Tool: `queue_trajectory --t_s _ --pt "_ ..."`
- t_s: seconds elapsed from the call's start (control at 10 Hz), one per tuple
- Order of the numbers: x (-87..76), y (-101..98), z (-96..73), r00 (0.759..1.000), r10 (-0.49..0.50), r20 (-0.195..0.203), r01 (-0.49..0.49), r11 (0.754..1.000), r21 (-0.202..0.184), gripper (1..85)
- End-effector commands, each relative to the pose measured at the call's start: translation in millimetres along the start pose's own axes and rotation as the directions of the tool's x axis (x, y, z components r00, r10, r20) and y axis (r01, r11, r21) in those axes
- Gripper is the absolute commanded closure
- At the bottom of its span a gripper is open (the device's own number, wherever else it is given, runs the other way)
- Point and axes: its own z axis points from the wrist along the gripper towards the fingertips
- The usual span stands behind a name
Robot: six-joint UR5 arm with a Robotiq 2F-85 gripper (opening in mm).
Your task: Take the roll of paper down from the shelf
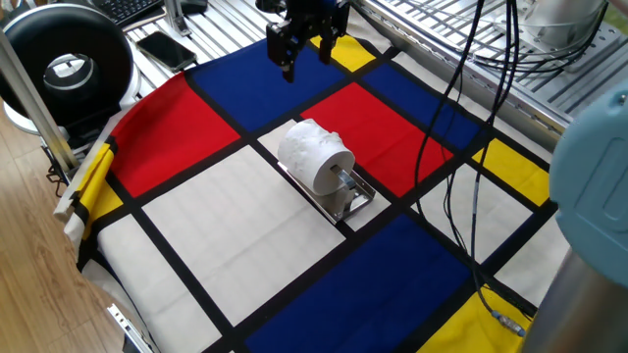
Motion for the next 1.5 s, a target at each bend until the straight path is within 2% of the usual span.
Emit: queue_trajectory --t_s 0.0,0.5,0.7,0.8,1.1,1.3,1.4 --pt "4.2 4.8 -2.5 1.0 -0.004 -0.019 0.004 1.0 -0.02 15.3" --pt "-2.2 9.7 -2.6 1.0 0.009 0.004 -0.009 0.999 -0.039 17.7" --pt "-2.4 19.0 0.0 1.0 0.022 0.013 -0.021 0.998 -0.053 17.3" --pt "-2.3 22.4 6.6 0.999 0.032 0.033 -0.03 0.998 -0.048 17.3" --pt "1.3 27.0 29.1 0.997 0.027 0.072 -0.022 0.998 -0.066 16.7" --pt "0.6 28.8 30.3 0.997 0.024 0.078 -0.019 0.998 -0.068 16.3" --pt "7.0 25.2 30.9 0.998 -0.004 0.055 0.007 0.999 -0.052 15.7"
